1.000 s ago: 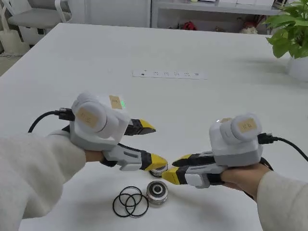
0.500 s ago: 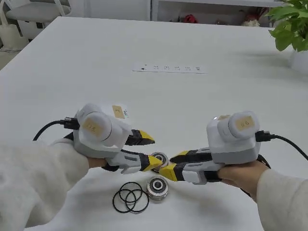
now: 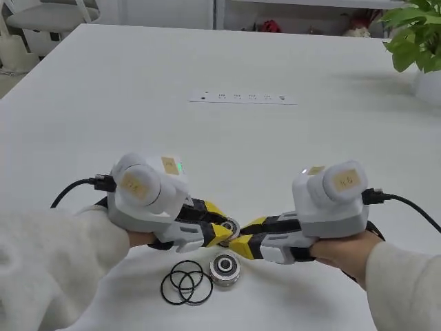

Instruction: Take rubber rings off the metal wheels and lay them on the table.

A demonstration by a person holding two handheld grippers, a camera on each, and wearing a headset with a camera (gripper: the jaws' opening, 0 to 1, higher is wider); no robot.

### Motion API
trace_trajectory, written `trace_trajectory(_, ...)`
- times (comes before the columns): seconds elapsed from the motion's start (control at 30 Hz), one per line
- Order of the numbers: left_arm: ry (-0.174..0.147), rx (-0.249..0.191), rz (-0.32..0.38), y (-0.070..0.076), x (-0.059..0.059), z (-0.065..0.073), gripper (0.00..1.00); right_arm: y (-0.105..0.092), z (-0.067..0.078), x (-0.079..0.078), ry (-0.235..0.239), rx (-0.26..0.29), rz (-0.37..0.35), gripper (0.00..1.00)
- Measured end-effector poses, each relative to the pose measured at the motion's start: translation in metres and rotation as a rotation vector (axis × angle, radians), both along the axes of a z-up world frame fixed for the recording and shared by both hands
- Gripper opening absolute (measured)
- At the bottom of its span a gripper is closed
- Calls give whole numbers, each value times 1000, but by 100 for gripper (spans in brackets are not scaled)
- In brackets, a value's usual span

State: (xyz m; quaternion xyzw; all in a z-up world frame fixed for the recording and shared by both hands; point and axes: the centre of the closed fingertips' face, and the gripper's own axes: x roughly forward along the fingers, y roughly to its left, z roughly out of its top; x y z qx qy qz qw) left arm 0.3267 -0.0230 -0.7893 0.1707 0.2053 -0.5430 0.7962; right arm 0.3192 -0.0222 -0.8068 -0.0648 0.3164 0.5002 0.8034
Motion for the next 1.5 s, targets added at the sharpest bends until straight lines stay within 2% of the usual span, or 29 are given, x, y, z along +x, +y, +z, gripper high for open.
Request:
trace_trajectory(0.13, 13, -4, 10, 1, 0, -1, 14, -1, -1, 2, -15, -6, 3, 15)
trace_trajectory(0.3, 11, -9, 16, 1, 0, -1, 14, -2, -1, 2, -31, -20, 19, 11)
trace_trajectory(0.47, 11, -12, 21, 1, -1, -1, 14, -3, -2, 1, -26, -23, 19, 7)
trace_trajectory(0.6, 14, -19, 27, 1, -1, -1, 14, -4, -1, 3, -41, -26, 14, 2)
trace_trajectory(0.73, 13, -25, 32, 1, -1, -1, 14, -5, -1, 3, -34, -26, 6, 1)
trace_trajectory(0.83, 11, -29, 33, 1, -1, -1, 14, -7, -2, 5, 12, -18, -42, 0)
trace_trajectory(0.93, 5, -28, 34, 2, -1, 0, 14, -8, -4, 6, 135, 27, -136, 0)
trace_trajectory(1.03, 2, -28, 33, 2, -1, 0, 14, -10, -4, 6, 201, 62, -185, 0)
trace_trajectory(1.1, 1, -29, 33, 1, -2, 0, 14, -10, -4, 6, 228, 80, -204, 0)
trace_trajectory(1.5, -5, -48, 33, 2, -1, 0, 14, -13, -1, 6, 312, 137, -247, 0)
